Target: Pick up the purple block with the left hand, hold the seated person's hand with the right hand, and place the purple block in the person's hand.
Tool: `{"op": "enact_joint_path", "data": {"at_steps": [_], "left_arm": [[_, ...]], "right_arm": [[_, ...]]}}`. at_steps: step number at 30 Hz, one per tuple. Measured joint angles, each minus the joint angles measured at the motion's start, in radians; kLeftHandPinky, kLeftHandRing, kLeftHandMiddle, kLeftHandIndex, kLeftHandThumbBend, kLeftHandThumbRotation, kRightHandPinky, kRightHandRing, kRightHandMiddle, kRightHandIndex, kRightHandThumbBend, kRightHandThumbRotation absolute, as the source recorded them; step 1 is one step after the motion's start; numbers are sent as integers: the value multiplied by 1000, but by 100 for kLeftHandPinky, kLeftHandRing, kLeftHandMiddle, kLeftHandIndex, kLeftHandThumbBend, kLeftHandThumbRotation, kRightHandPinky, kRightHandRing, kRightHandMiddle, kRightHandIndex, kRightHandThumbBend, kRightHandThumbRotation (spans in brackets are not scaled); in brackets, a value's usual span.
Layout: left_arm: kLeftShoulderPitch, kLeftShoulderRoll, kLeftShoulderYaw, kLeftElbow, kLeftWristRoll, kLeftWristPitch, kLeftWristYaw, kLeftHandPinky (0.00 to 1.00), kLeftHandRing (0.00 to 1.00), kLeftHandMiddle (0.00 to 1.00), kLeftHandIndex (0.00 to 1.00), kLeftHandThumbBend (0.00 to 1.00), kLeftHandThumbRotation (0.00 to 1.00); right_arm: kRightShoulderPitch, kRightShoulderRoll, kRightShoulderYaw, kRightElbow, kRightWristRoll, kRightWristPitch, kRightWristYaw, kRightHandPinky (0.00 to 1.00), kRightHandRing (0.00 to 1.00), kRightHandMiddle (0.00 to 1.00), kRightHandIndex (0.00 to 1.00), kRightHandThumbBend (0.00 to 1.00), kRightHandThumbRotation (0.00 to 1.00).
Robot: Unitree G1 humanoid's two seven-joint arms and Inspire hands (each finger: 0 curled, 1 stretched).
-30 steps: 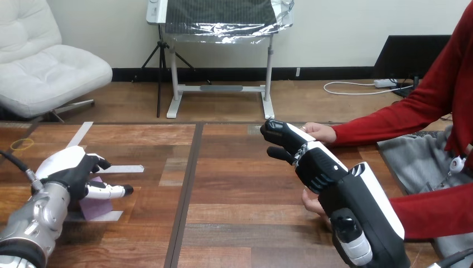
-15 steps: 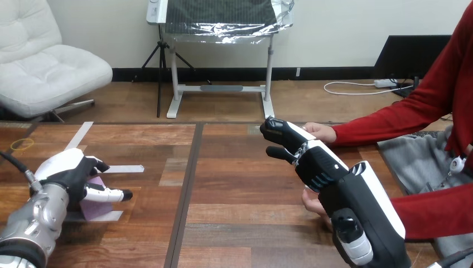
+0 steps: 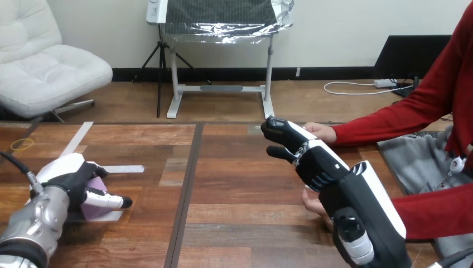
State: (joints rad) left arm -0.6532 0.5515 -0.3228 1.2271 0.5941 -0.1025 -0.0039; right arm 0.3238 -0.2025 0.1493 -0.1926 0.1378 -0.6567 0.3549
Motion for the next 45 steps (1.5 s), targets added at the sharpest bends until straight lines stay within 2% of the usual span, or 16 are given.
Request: {"op": "enact_joint_path", "data": {"at_steps": [10,15,26,27,32,34,38,45], "left_arm": [[-29,-5,-1,-2,-4,47,-49,73,86,87,82,86,11],[-39,-8,-7,-2,-3,68,-60,69,84,85,81,86,4],[-63,-8,-25,-8,6,88,-76,58,74,79,75,85,0],[-64,-8,-25,-9,6,92,-76,52,66,73,73,84,0],[-67,-8,-25,-9,6,110,-68,39,50,59,67,81,0],[-67,-8,-25,-9,6,114,-56,34,43,52,61,78,0],[-67,-8,-25,-9,8,119,-17,33,41,49,54,75,0],[-67,-8,-26,-9,11,137,53,35,44,50,48,73,0]], "right_arm": [[0,0,0,0,3,0,0,87,92,90,88,92,100],[0,0,0,0,3,0,0,87,92,90,88,92,100],[0,0,0,0,3,0,0,88,92,90,88,91,100],[0,0,0,0,3,0,0,88,92,90,88,91,100],[0,1,0,0,3,0,0,88,92,90,88,91,100],[0,1,0,0,3,0,0,88,92,90,88,91,100],[0,1,0,0,3,0,0,88,92,90,88,91,100],[0,1,0,0,2,0,0,87,92,89,88,92,100]]}}
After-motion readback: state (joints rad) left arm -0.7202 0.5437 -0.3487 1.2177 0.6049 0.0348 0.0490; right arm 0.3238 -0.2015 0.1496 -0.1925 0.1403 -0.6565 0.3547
